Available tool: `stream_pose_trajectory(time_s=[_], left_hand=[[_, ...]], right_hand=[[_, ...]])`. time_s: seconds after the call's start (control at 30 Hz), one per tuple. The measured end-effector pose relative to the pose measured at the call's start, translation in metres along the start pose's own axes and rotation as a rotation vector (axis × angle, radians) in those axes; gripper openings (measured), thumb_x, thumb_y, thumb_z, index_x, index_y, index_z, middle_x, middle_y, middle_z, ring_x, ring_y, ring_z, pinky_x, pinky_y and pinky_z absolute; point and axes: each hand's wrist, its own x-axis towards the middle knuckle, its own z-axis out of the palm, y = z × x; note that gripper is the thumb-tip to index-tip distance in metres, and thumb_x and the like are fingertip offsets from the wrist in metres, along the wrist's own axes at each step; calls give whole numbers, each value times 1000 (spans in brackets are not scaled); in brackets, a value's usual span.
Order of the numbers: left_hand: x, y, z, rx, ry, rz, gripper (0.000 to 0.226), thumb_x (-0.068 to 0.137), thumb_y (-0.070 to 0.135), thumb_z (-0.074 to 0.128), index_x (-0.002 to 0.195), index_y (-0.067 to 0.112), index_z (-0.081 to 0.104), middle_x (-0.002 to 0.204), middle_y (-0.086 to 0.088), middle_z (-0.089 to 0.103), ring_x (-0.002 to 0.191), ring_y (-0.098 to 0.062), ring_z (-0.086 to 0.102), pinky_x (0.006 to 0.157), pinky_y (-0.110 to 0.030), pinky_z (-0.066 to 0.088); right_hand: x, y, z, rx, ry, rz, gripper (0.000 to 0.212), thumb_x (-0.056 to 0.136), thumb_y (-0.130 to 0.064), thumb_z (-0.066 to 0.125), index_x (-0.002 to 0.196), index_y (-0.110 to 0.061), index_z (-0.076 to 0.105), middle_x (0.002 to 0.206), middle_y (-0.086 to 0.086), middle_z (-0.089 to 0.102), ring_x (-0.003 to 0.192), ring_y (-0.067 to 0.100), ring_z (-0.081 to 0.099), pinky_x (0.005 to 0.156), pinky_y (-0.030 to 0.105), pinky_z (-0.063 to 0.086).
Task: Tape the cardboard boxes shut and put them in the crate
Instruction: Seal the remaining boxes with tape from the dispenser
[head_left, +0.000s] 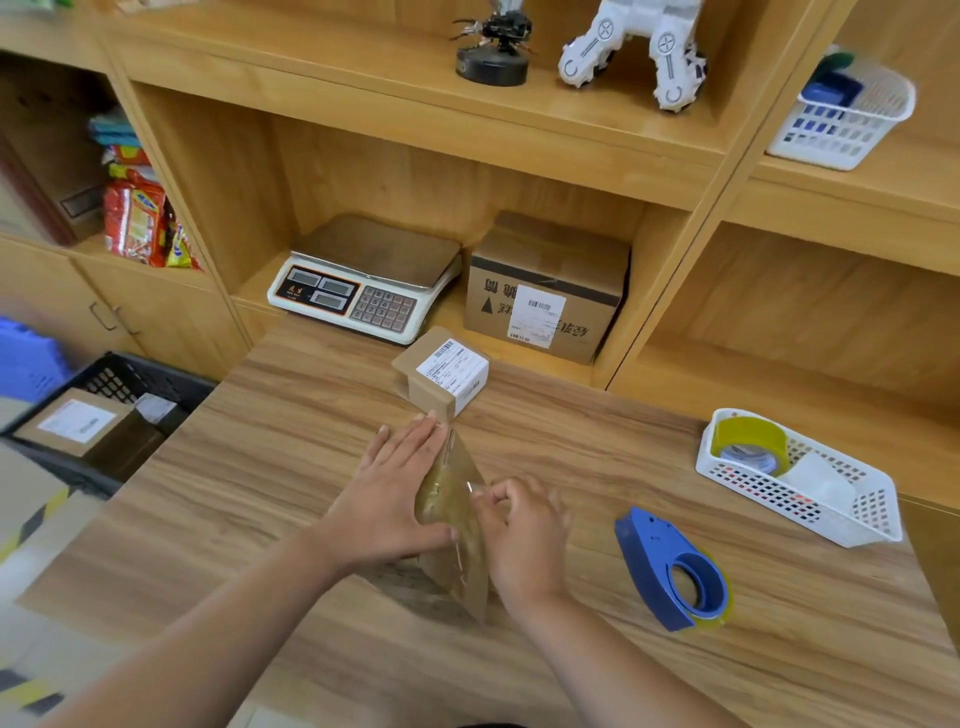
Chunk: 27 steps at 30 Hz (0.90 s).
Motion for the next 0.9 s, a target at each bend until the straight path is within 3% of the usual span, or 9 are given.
stream_pose_trajectory(time_s=[0.13, 0.2, 0.3, 0.43, 0.5, 0.6, 0.77, 0.9], left_hand=[[-4, -19, -2, -66, 14, 21, 107, 59, 71, 40, 142, 31, -13, 153, 14, -14, 138, 6, -21, 118, -31, -11], [-7, -29, -3, -127, 17, 31, 106, 60, 67, 44, 143, 32, -12, 155, 13, -9, 140, 4, -18, 118, -31, -9], [-7, -42, -5, -208, 7, 45, 105, 60, 64, 47, 143, 33, -10, 157, 12, -7, 141, 2, -16, 118, -30, -9], [-5, -52, 0, -332, -15, 55, 105, 62, 58, 51, 144, 33, -8, 158, 11, -6, 142, 1, -16, 119, -30, -6], [-6, -53, 5, -411, -44, 46, 103, 63, 55, 53, 143, 32, -8, 157, 12, -8, 141, 3, -15, 118, -27, -4], [-7, -58, 15, -494, -116, 17, 104, 65, 51, 54, 143, 32, -12, 155, 16, -13, 140, 7, -16, 118, -24, 1], [-10, -59, 41, -381, -248, -18, 109, 75, 34, 63, 146, 20, -18, 150, 16, -12, 137, 6, -13, 111, -11, -4], [-15, -58, 63, -344, -296, -50, 107, 80, 29, 63, 148, 16, -18, 144, 20, -15, 132, 7, -17, 110, -12, -7]], right_hand=[[-6, -10, 23, 38, 57, -77, 27, 84, -47, 48, 68, -25, 53, 83, -15, 61, 91, 10, 58, 82, 25, 25], [-8, -15, 33, 55, 120, -123, 25, 86, -41, 51, 68, -25, 51, 79, -14, 62, 95, 6, 60, 86, 28, 31], [-10, -24, 44, 34, 200, -144, 20, 86, -31, 54, 69, -19, 55, 76, -8, 65, 97, 7, 51, 90, 38, 44], [-12, -29, 55, -32, 261, -144, 28, 87, -34, 45, 70, -15, 57, 70, -7, 66, 86, 15, 45, 82, 47, 53], [-13, -25, 59, -88, 253, -113, 29, 87, -37, 44, 71, -18, 58, 70, -6, 67, 79, 14, 52, 89, 41, 50], [-11, -19, 63, -143, 225, -69, 29, 86, -42, 44, 68, -24, 57, 64, -7, 66, 61, 10, 61, 100, 30, 31], [-16, -2, 65, -322, 143, -74, 24, 78, -42, 50, 59, -28, 53, 56, -11, 57, 57, 11, 56, 79, 30, 31], [-22, 10, 69, -448, 125, -124, 21, 68, -33, 67, 55, -26, 51, 56, -10, 56, 54, 10, 55, 77, 32, 30]])
